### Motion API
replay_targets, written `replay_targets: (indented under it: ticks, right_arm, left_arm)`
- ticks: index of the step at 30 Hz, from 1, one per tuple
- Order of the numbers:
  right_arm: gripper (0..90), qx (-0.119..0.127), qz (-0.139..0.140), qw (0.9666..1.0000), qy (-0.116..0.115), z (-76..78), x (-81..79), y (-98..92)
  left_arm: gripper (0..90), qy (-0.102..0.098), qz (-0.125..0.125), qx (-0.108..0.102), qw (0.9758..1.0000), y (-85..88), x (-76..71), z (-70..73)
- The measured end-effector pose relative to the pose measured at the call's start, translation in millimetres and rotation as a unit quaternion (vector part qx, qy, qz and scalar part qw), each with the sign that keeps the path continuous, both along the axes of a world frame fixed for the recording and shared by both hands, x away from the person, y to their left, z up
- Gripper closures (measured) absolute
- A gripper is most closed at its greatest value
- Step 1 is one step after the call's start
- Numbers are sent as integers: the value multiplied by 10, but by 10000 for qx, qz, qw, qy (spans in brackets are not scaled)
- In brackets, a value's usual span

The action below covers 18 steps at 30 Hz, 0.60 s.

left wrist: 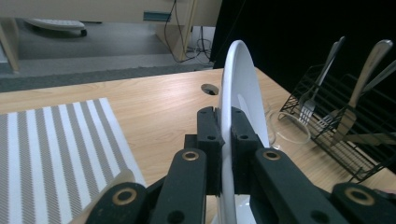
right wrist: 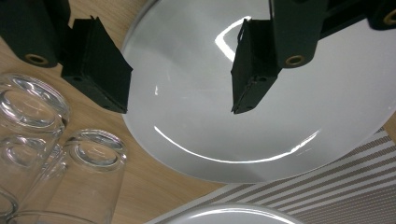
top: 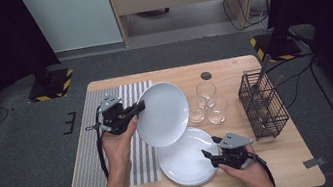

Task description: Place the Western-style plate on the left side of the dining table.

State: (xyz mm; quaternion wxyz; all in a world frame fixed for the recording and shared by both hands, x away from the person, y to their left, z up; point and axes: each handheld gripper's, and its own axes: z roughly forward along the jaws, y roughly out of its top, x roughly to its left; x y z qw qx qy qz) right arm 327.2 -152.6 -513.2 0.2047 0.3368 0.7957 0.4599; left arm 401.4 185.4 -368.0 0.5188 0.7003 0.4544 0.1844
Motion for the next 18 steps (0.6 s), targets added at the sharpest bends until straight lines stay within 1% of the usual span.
replay_targets:
  ticks: [2,3,4,9,13,18]
  right_arm:
    - [377,-12,1,10000,-7,-2,-5,2]
    - [377,-12,3,10000,-9,-2,-3,2]
    - [377,-14,0,10000,-11,-3,-2,2]
    - [377,-44,-2,10000,-5,-14,-2,13]
    - [391,-70,35,10000,-20,-19,-15,18]
    - [394,-71,50,10000,-17,-18,-16,19]
  left_arm:
    - [857,35,16,-128,9999,36,33,5]
    - [857,35,16,-128,9999,36,33,5]
    - [857,43,33,-203,9998,62,45,8]
    - [857,74,121,-155,9998,118,78,12]
    - [857,70,146,-138,9998,143,76,13]
    - [857,55,201,-191,9996,194,83,27]
